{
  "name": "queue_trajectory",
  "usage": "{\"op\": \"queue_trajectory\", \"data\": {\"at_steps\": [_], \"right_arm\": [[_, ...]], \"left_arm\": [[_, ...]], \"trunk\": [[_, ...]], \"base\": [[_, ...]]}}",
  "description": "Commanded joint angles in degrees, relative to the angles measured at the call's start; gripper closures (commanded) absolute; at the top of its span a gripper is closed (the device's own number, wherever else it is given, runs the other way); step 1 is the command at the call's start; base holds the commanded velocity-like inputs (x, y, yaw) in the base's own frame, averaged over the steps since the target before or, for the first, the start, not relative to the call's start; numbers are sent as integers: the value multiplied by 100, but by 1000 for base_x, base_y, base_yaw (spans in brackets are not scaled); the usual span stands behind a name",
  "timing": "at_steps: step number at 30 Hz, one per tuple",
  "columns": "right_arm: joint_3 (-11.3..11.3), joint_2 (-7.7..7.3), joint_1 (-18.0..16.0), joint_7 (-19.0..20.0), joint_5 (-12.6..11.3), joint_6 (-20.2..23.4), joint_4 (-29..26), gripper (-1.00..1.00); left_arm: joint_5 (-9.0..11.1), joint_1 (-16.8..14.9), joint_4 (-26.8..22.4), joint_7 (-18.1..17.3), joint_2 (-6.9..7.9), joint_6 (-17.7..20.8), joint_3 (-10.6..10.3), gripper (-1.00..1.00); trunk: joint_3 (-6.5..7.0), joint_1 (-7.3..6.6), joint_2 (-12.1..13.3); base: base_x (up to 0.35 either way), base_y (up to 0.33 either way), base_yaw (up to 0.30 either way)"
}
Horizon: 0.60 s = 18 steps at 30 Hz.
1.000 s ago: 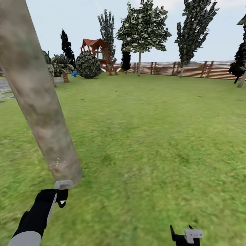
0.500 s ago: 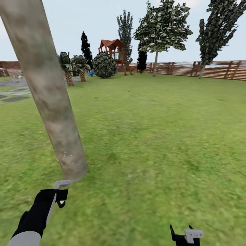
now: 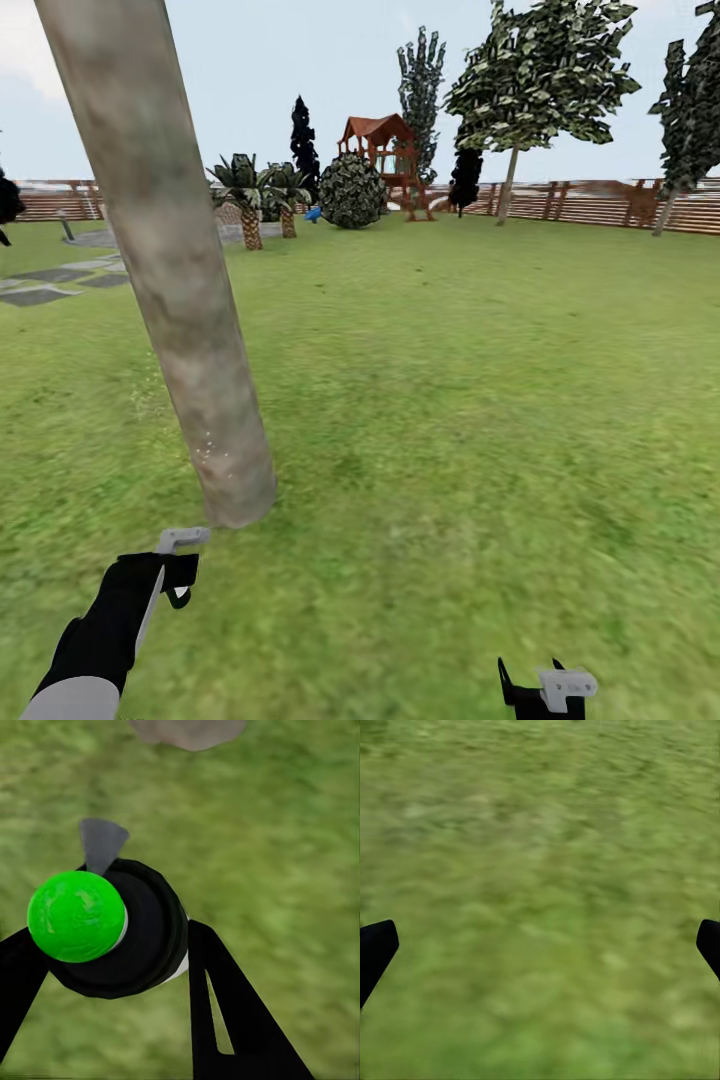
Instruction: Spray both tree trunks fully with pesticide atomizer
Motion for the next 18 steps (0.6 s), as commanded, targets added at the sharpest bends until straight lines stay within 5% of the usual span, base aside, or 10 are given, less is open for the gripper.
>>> {"op": "queue_trajectory", "data": {"at_steps": [1,7,13,15,18], "right_arm": [[-48,-1,-3,13,43,-19,4,-100],[-48,-1,-4,6,43,-19,4,-100],[-48,-1,-3,4,43,-19,4,-100],[-48,-1,-3,4,43,-19,4,-100],[-48,-2,-3,5,43,-19,4,-100]], "left_arm": [[-58,-4,-10,-58,-3,20,16,100],[-44,-110,-81,-79,-31,76,-44,100],[-50,-834,-110,-135,64,449,-52,100],[-44,-1101,-193,-155,-43,781,-361,100],[-38,-1315,-228,-173,31,886,-575,100]], "trunk": [[-5,-1,-2],[-5,-1,-2],[-5,-1,-2],[-5,-1,-2],[-5,-1,-2]], "base": [[28,-19,276],[5,-4,195],[0,0,11],[0,0,0],[0,0,0]]}}
